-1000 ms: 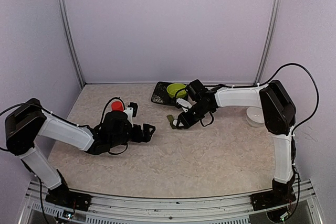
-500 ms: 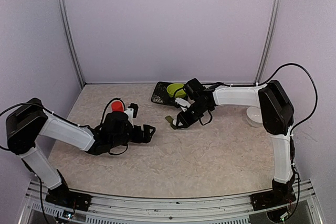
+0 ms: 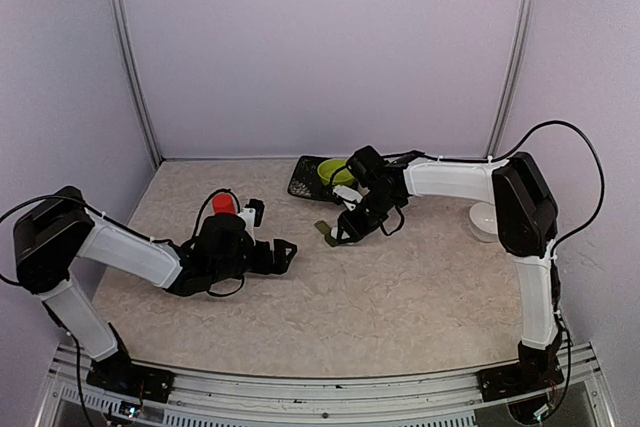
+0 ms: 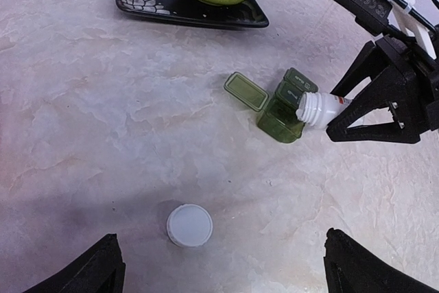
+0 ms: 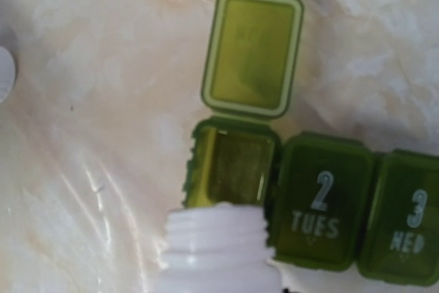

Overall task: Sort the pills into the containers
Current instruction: Pour the pill into the compartment of the pill container.

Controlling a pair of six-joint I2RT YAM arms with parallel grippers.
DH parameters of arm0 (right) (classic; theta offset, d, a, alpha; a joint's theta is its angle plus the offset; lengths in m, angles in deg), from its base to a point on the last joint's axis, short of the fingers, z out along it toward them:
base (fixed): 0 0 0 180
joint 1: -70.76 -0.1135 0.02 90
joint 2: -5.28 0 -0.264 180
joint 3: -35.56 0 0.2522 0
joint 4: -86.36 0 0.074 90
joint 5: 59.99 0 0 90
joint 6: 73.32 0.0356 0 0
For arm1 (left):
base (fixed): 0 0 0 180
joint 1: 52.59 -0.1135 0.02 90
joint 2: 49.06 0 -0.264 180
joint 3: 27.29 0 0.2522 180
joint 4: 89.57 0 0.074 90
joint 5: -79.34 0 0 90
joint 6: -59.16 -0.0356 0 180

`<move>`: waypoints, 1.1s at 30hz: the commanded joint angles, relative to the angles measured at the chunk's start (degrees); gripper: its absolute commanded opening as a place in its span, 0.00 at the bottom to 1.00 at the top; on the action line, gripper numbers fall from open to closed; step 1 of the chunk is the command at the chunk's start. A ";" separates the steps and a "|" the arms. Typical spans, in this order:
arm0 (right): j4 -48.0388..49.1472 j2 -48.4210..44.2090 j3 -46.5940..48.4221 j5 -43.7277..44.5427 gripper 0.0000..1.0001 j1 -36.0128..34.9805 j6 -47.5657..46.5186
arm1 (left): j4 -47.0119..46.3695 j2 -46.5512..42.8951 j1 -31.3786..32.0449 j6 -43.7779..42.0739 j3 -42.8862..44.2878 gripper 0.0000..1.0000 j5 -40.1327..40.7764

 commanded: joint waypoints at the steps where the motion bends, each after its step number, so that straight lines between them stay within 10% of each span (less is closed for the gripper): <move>1: -2.47 1.69 1.94 0.63 0.00 -0.67 -0.87 | -1.67 0.73 -0.32 0.31 0.57 0.99 -0.66; 33: -9.77 5.01 8.70 3.48 0.00 -1.80 -0.60 | -4.65 2.04 0.19 1.65 -1.23 0.99 -0.84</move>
